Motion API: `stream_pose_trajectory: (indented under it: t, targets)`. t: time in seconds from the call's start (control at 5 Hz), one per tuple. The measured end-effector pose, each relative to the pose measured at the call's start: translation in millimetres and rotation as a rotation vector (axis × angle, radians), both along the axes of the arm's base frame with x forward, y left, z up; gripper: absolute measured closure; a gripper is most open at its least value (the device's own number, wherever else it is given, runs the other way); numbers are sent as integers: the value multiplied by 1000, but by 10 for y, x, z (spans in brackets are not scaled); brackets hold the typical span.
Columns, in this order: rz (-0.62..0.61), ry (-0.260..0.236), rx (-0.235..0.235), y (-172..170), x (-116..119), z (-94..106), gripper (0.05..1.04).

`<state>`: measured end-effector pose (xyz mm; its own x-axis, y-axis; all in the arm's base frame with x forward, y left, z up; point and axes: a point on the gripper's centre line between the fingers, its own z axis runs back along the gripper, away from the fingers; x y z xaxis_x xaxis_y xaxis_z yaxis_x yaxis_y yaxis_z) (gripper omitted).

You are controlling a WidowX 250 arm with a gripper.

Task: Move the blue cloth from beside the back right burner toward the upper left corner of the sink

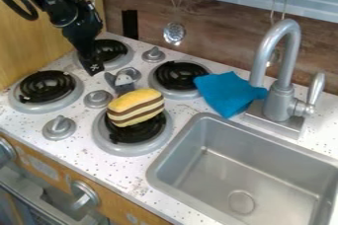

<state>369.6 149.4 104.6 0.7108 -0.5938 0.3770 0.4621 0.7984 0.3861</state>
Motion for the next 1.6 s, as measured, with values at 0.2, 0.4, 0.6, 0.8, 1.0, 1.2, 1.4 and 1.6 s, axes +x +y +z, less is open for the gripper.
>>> stream_pose_trajectory:
  t: [0.2,0.4,0.6,0.8,1.0,1.2,1.4,1.6]
  targets:
    - [-3,28,-13,-20,-13,-111,77]
    - [-40,73,25,-79,-11,-186,77]
    - [-81,67,6,-182,23,-178,77]
    - [-146,48,-28,-351,78,-166,77]
    - [-217,37,-38,-601,146,-143,77]
    - [-329,23,-60,-933,224,-107,77]
    - [-399,0,-71,-1171,312,-9,77]
    - [-485,-25,-93,-1437,468,12,77]
